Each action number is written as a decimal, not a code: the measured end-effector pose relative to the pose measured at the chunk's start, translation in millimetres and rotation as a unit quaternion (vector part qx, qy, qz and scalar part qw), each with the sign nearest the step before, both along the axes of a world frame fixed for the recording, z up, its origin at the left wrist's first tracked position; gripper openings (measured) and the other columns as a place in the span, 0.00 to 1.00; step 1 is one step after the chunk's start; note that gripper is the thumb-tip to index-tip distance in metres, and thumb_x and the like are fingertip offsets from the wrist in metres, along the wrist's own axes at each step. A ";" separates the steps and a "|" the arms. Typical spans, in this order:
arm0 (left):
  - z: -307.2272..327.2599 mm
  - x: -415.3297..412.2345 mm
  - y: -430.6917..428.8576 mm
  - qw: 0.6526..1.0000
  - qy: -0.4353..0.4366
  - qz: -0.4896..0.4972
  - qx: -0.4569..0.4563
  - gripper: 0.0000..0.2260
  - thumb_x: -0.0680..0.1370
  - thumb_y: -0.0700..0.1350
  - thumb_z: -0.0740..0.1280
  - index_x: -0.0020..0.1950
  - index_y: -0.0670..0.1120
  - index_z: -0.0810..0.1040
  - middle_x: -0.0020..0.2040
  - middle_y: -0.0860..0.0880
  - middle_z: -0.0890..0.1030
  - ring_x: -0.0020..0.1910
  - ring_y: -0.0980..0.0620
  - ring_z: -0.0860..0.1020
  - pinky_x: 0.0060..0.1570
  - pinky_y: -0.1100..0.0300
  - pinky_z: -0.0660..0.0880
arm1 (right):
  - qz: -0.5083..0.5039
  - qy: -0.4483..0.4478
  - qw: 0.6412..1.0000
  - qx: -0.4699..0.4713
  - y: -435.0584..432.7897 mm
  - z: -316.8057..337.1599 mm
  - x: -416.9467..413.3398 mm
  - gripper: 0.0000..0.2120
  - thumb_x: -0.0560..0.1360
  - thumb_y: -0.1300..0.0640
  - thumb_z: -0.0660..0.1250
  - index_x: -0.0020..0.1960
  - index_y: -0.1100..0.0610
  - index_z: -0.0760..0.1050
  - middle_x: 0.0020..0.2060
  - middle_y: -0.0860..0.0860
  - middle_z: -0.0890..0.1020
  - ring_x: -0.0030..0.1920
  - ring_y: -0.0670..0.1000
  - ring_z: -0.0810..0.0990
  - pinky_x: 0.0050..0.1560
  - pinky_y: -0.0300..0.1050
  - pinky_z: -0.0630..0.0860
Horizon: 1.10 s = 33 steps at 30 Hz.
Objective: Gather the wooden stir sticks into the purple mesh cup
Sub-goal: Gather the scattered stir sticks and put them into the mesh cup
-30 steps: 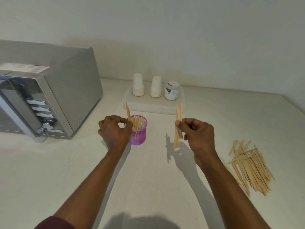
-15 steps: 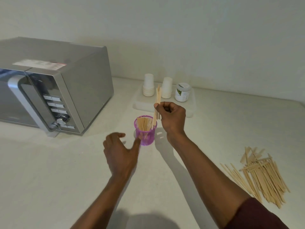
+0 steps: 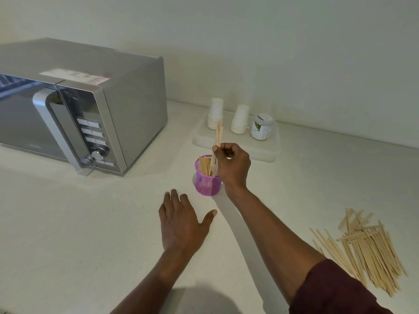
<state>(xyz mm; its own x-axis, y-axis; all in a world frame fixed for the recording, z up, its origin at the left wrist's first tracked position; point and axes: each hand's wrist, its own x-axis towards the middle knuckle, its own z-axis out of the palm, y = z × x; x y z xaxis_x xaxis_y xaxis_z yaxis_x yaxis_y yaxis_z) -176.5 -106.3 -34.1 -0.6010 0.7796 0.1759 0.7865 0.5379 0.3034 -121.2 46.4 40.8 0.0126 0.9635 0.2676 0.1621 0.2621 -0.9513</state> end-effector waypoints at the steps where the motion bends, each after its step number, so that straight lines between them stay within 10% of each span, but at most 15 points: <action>1: 1.1 0.1 -0.3 1.000 0.001 0.000 0.000 0.46 0.74 0.78 0.56 0.77 0.42 0.68 0.82 0.40 0.64 0.82 0.38 0.59 0.79 0.43 0.61 | -0.005 -0.003 1.000 -0.005 -1.2 -1.8 0.2 0.05 0.75 0.56 0.78 0.48 0.58 0.86 0.39 0.46 0.86 0.37 0.37 0.81 0.47 0.41 0.81; 7: 7.2 1.7 -1.7 1.000 -0.004 0.004 -0.009 0.47 0.74 0.79 0.55 0.79 0.44 0.65 0.83 0.41 0.61 0.83 0.39 0.57 0.80 0.43 0.59 | -0.031 0.012 0.999 -0.013 -5.4 -6.6 1.1 0.02 0.73 0.58 0.76 0.46 0.55 0.88 0.39 0.46 0.88 0.43 0.47 0.86 0.51 0.51 0.85; 25: -9.2 20.6 -0.7 1.000 -0.010 -0.016 0.018 0.34 0.74 0.65 0.72 0.65 0.38 0.77 0.69 0.35 0.74 0.71 0.33 0.70 0.68 0.37 0.70 | -0.085 -0.171 0.981 -0.021 -60.6 -41.2 192.7 0.07 0.73 0.62 0.75 0.44 0.51 0.87 0.40 0.43 0.88 0.43 0.41 0.85 0.47 0.31 0.76; 33: 11.8 121.9 16.0 0.908 -0.066 -0.400 0.105 0.18 0.71 0.58 0.79 0.54 0.50 0.80 0.56 0.54 0.78 0.60 0.49 0.73 0.57 0.58 0.65 | -0.182 -0.220 0.950 -0.127 -74.3 -39.2 300.5 0.05 0.72 0.58 0.75 0.41 0.50 0.87 0.38 0.43 0.88 0.45 0.44 0.86 0.50 0.44 0.81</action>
